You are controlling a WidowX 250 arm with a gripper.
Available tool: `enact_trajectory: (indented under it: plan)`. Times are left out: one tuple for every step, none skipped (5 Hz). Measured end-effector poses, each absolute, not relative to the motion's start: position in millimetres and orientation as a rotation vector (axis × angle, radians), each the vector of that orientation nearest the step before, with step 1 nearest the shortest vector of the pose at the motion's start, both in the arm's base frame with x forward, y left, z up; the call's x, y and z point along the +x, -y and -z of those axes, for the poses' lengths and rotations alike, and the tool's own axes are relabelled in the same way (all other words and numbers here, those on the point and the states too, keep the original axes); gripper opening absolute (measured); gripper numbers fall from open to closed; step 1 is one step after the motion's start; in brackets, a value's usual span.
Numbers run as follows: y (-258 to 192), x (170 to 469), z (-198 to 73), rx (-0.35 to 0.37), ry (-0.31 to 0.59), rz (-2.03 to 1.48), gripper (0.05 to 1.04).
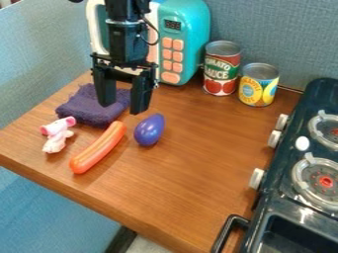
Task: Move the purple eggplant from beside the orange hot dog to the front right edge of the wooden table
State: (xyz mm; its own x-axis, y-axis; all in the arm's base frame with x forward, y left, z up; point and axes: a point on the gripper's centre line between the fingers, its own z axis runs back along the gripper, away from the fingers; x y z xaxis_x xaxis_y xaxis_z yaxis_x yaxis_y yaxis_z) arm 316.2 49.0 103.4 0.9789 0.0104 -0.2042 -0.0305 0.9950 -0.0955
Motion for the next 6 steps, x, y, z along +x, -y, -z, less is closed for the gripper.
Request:
enact_trajectory:
  plan:
    - [-49,314,-91,-0.106,-0.246,-0.02,1.001]
    - [-49,331,-89,-0.115,-0.21,0.0,1.001]
    - [-41,345,-84,-0.105,-0.184,0.024,1.001]
    - [-39,356,-69,-0.06,-0.22,-0.01,1.001]
    - [-42,364,-54,-0.031,-0.256,-0.043,1.001]
    - [-37,369,-42,0.018,-0.296,-0.062,1.001]
